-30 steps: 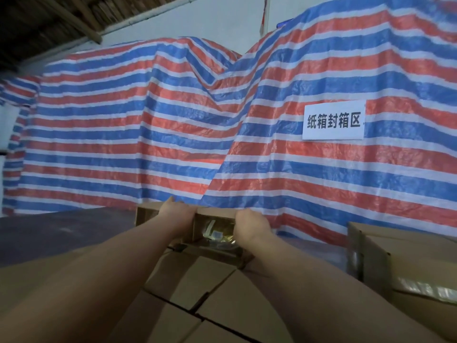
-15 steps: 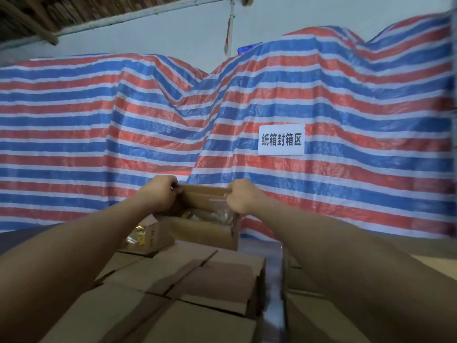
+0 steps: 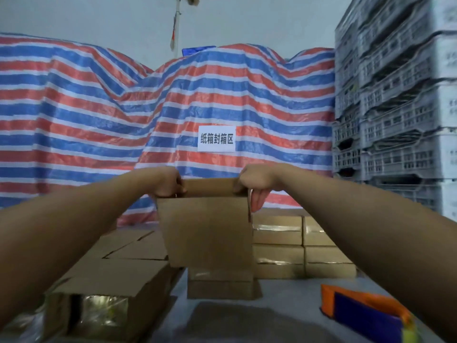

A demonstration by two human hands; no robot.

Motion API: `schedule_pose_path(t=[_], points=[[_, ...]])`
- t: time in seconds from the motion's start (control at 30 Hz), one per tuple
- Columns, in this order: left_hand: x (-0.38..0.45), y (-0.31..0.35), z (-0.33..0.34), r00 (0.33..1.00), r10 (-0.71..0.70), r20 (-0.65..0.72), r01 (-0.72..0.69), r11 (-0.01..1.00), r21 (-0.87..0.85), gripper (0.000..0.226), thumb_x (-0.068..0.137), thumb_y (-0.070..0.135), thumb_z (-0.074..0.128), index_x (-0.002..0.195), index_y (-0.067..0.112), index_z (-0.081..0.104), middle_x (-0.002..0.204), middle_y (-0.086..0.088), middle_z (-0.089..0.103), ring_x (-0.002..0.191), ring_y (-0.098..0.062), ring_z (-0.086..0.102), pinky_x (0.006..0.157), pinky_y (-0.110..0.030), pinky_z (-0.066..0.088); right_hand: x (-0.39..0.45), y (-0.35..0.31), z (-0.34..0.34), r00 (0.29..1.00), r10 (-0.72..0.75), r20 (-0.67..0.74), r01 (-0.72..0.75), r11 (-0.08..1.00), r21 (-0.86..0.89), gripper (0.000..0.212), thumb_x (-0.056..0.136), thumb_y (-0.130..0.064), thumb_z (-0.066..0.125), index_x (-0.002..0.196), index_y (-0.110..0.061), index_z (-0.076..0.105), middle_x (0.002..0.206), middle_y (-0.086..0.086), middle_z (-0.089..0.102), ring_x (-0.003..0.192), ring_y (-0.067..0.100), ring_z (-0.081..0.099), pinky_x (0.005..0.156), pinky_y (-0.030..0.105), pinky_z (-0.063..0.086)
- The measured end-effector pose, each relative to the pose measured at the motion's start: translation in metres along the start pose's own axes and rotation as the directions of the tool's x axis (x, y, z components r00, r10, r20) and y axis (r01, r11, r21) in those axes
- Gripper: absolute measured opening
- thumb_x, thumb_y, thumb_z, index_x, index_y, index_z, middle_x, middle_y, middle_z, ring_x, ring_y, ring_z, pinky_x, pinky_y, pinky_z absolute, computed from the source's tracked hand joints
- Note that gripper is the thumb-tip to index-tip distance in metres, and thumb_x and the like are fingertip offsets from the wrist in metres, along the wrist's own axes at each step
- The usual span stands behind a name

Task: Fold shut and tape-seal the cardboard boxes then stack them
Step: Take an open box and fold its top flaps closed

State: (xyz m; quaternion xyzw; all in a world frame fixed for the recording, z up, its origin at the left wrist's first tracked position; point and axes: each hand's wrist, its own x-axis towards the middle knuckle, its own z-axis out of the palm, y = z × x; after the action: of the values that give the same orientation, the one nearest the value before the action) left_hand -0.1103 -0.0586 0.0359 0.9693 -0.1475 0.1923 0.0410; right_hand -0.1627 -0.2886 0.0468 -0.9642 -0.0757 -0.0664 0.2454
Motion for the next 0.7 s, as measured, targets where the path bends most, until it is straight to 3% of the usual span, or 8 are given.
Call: schedule_pose_path(t=[0.13,0.23,0.33,0.37,0.43,0.5,0.57,0.7], points=[[-0.014,0.047,0.020,0.990,-0.014,0.141,0.013,1.000,0.008,0.029,0.101,0.029,0.052,0.120,0.013,0.066,0.108,-0.009,0.066,0.098,-0.028,0.067,0.088,-0.039,0.054,-0.035,0.044,0.002,0.991,0.104,0.085,-0.108,0.994,0.033,0.034,0.101,-0.015,0.045,0.119,0.012,0.056,0.079,0.024,0.070,0.060,0.030,0.070,0.066,0.037,0.061],[-0.024,0.075,0.040,0.969,-0.050,0.243,0.046,0.999,0.019,0.031,0.101,0.026,0.052,0.128,0.013,0.060,0.115,-0.014,0.064,0.099,-0.028,0.068,0.085,-0.034,0.057,-0.051,0.076,0.012,0.968,0.186,0.169,-0.199,0.978,0.067,0.031,0.103,-0.017,0.044,0.116,0.007,0.057,0.070,0.018,0.071,0.059,0.026,0.070,0.065,0.035,0.061],[-0.040,0.097,0.065,0.930,-0.099,0.353,0.120,0.992,-0.037,0.034,0.099,0.028,0.055,0.129,0.014,0.050,0.115,-0.016,0.062,0.086,-0.026,0.070,0.059,-0.026,0.058,-0.061,0.107,0.029,0.940,0.236,0.246,-0.266,0.959,0.096,0.040,0.104,-0.018,0.042,0.132,0.008,0.053,0.094,0.023,0.067,0.059,0.023,0.070,0.059,0.030,0.060],[-0.042,0.102,0.074,0.921,-0.094,0.378,0.118,0.992,-0.040,0.033,0.099,0.031,0.055,0.128,0.015,0.052,0.116,-0.015,0.061,0.087,-0.025,0.069,0.058,-0.025,0.057,-0.064,0.116,0.034,0.932,0.248,0.266,-0.281,0.955,0.096,0.041,0.105,-0.019,0.041,0.135,0.006,0.052,0.099,0.023,0.066,0.063,0.022,0.070,0.062,0.030,0.060],[-0.043,0.110,0.094,0.901,-0.089,0.425,0.121,0.991,-0.049,0.033,0.100,0.035,0.052,0.125,0.014,0.057,0.122,-0.013,0.063,0.090,-0.022,0.068,0.071,-0.026,0.058,-0.070,0.131,0.044,0.917,0.261,0.301,-0.300,0.950,0.089,0.040,0.106,-0.020,0.041,0.135,0.004,0.053,0.107,0.021,0.065,0.079,0.026,0.069,0.074,0.033,0.058],[-0.042,0.113,0.108,0.879,-0.158,0.449,0.219,0.972,-0.087,0.035,0.101,0.032,0.053,0.125,0.008,0.059,0.122,-0.015,0.065,0.093,-0.024,0.068,0.085,-0.032,0.058,-0.074,0.144,0.051,0.909,0.265,0.321,-0.315,0.942,0.114,0.041,0.106,-0.021,0.040,0.135,0.005,0.053,0.113,0.024,0.064,0.093,0.031,0.066,0.082,0.035,0.056],[-0.037,0.116,0.114,0.872,-0.189,0.451,0.274,0.953,-0.129,0.032,0.099,0.029,0.057,0.123,0.008,0.060,0.112,-0.015,0.068,0.093,-0.025,0.070,0.089,-0.034,0.057,-0.075,0.155,0.055,0.917,0.257,0.303,-0.319,0.931,0.176,0.042,0.106,-0.021,0.040,0.133,0.007,0.054,0.122,0.031,0.062,0.098,0.034,0.064,0.086,0.037,0.055],[-0.027,0.118,0.111,0.850,-0.229,0.474,0.305,0.948,-0.089,0.017,0.096,0.025,0.061,0.095,0.007,0.062,0.082,-0.013,0.067,0.080,-0.021,0.071,0.078,-0.028,0.059,-0.072,0.164,0.059,0.934,0.250,0.257,-0.317,0.910,0.268,0.040,0.105,-0.024,0.042,0.127,0.005,0.058,0.121,0.028,0.065,0.106,0.037,0.065,0.100,0.045,0.052]])
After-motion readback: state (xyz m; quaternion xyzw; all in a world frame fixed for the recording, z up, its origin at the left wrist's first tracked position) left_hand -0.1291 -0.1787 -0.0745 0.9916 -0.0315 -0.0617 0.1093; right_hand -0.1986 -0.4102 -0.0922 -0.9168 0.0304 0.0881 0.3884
